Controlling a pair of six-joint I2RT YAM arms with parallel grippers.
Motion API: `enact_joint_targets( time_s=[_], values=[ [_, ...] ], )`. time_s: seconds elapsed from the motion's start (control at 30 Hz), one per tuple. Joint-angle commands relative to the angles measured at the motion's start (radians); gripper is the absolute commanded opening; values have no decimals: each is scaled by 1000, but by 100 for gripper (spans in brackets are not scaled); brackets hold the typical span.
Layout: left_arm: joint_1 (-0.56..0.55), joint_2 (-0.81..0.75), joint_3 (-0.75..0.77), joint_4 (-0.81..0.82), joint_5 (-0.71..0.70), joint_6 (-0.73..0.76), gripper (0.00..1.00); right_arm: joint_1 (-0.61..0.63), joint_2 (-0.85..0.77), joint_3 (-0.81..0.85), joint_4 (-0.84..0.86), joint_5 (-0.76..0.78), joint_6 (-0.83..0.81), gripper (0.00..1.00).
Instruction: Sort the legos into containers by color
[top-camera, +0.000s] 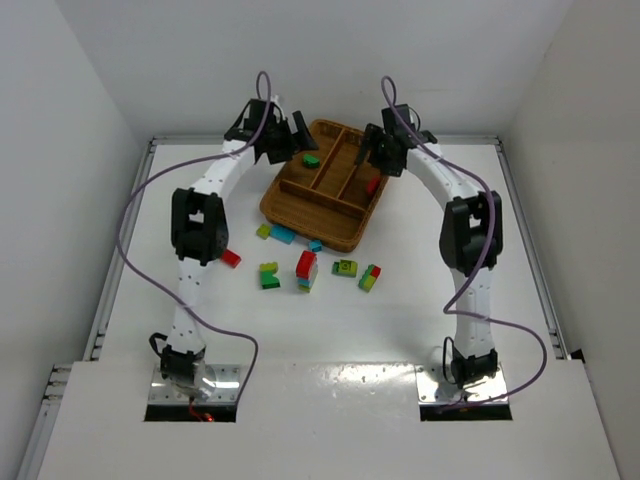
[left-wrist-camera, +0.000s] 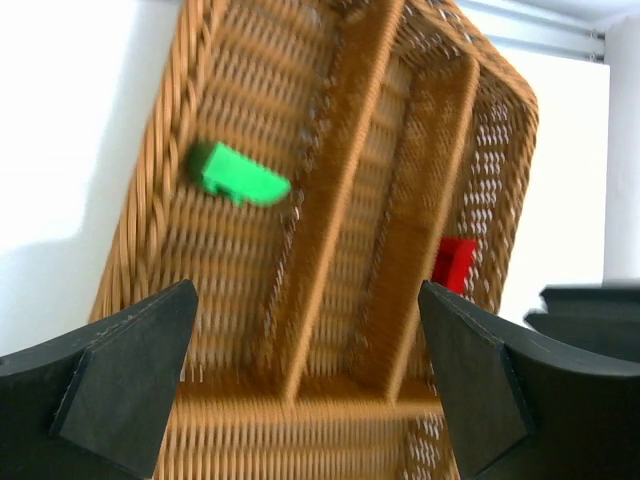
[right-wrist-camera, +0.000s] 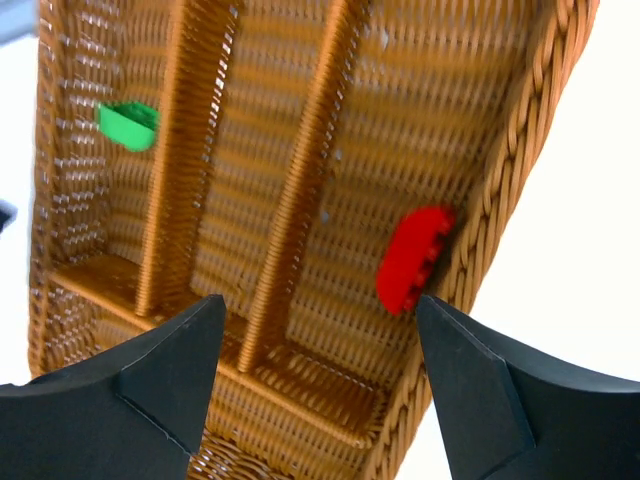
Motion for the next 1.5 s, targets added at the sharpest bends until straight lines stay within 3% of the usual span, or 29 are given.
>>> enact_joint_targets(
  time_s=[0.0,0.03,0.17,0.2,0.37,0.43,0.5,0.57,0.7,0.87,0.93,1.07,1.47],
  values=[
    [-11,-238,-56,3,-43,55,99,5,-71,11,-3,28,0,77],
    [-11,-268,-71,-17,-72,66,99,14,-100,-21,23,37,-13,77],
    [-77,-391,-139,-235,-478,143,99,67,-385,-277,69,173,-23,77],
    [-90,-457,-186,-235,-514,155,99,90,-442,-414,81,213,-23,78],
    [-158,-640,-526,-235,-574,216,99,149,-715,-816,86,233,6,81],
    [-189,-705,-612,-235,-647,236,99,196,-816,-889,42,233,37,82],
    [-202,-747,-726,-264,-741,152,99,225,-872,-964,17,246,62,82],
    [-129,-811,-848,-275,-647,77,99,267,-934,-1004,17,235,82,84],
    [-58,-945,-1080,-203,-622,13,99,406,-944,-956,31,209,111,84],
    [86,-1052,-1266,-119,-530,-50,99,509,-785,-749,-18,221,178,88],
    [157,-1037,-1291,-106,-519,-78,99,540,-713,-666,-29,221,191,90],
    [179,-943,-1282,-106,-530,-124,99,563,-679,-617,-29,270,178,90],
    [179,-774,-1295,-42,-508,-244,99,554,-801,-739,-20,313,169,90]
  ],
)
